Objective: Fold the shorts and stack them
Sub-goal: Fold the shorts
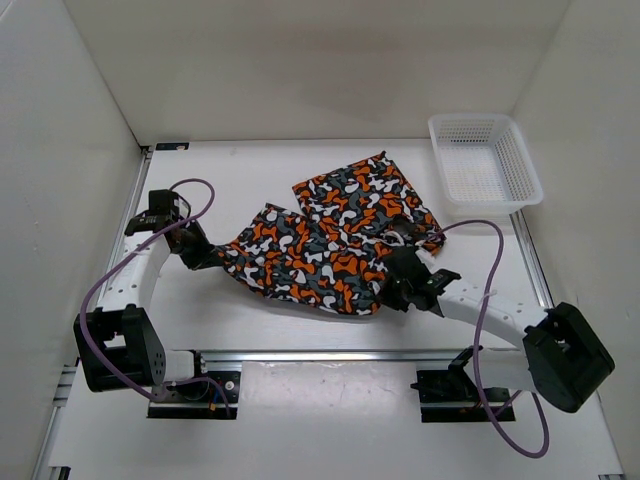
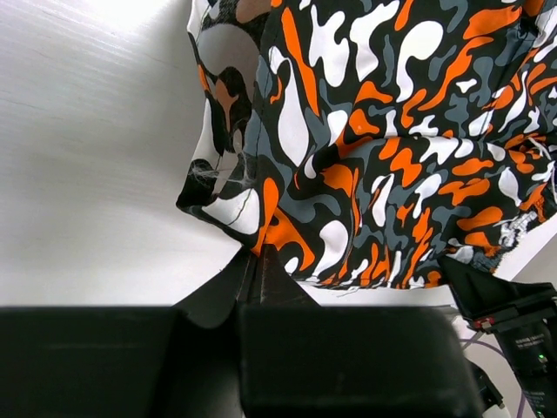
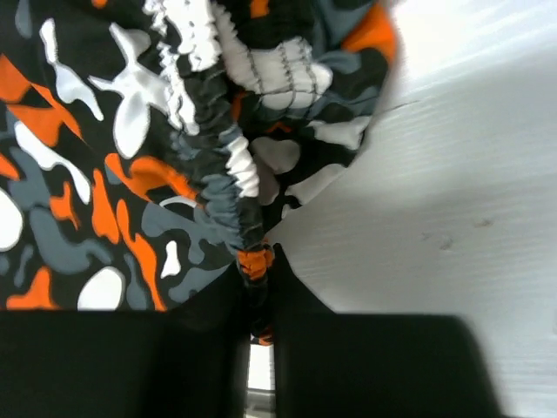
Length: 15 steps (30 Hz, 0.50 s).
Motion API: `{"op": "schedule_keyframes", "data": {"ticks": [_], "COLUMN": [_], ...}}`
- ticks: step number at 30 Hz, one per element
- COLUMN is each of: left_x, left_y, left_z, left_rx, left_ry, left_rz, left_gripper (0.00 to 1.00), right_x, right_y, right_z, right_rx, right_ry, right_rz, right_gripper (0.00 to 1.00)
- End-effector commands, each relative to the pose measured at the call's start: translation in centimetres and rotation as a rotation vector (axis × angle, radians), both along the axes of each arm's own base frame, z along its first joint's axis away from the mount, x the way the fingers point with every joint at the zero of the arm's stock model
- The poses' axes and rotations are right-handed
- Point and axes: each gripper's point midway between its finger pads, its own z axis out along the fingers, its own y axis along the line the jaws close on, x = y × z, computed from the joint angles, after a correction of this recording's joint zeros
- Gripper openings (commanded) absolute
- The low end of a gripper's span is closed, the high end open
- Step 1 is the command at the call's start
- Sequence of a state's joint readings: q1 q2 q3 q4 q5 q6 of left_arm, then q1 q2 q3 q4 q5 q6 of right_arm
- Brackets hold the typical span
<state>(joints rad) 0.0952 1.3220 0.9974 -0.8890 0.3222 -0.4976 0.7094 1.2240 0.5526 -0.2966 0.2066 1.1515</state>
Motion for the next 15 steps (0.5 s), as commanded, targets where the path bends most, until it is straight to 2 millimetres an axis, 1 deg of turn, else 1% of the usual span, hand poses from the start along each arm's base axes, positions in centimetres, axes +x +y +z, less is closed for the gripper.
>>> {"op": "schedule_keyframes", "data": {"ticks": [1,2,3,4,5,6,7,8,9,10,11,12,13,14,15], "left_x": [0.6,0.8,1.1,1.6,2.1,2.2,3.3,3.8,4.3,5.0,5.2,5.1,4.8,4.4,3.8], "left_y": [0.3,0.3,0.2,0.2,0.2,0.2,0.2,0.2,0.4,0.7,0.7,0.9,1.3,1.5,1.7], "left_z": [1.7,2.2,2.7,4.1,5.0,5.9,9.0,10.7,12.7,17.0,19.4,22.0,26.7,29.1,31.3], "left_rx": [0.016,0.017,0.010,0.014,0.011,0.012,0.007,0.010,0.002,0.008,0.014,0.007,0.012,0.015,0.016], "left_ry": [-0.070,-0.077,-0.092,-0.125,-0.150,-0.156,-0.234,-0.274,-0.315,-0.409,-0.461,-0.522,-0.639,-0.701,-0.759], "left_rz": [-0.003,-0.003,-0.007,-0.007,0.002,0.002,0.006,0.006,0.018,0.033,0.032,0.050,0.074,0.087,0.102], "left_gripper": [0.10,0.10,0.10,0.10,0.10,0.10,0.10,0.10,0.10,0.10,0.10,0.10,0.10,0.10,0.10], "right_x": [3.1,3.5,4.4,5.2,5.9,6.6,7.0,8.4,8.9,8.9,9.6,9.4,8.9,8.3,7.3], "right_y": [0.2,-0.1,-1.0,-0.8,-1.3,-1.9,-2.4,-1.9,-2.1,-2.7,-2.2,-2.1,-2.1,-1.9,-2.2], "right_z": [4.6,5.8,7.7,10.6,12.5,14.5,16.4,21.2,23.5,25.3,30.8,33.2,35.0,37.3,41.6], "right_rx": [-0.027,-0.042,-0.073,-0.074,-0.083,-0.112,-0.140,-0.120,-0.162,-0.195,-0.169,-0.192,-0.195,-0.177,-0.138], "right_ry": [-0.147,-0.175,-0.236,-0.284,-0.323,-0.365,-0.394,-0.484,-0.535,-0.545,-0.641,-0.692,-0.716,-0.768,-0.860], "right_rz": [-0.014,-0.015,-0.021,-0.011,-0.014,0.016,0.032,0.043,0.108,0.130,0.146,0.216,0.253,0.288,0.296], "right_gripper": [0.00,0.00,0.00,0.00,0.00,0.00,0.00,0.00,0.00,0.00,0.00,0.00,0.00,0.00,0.00]}}
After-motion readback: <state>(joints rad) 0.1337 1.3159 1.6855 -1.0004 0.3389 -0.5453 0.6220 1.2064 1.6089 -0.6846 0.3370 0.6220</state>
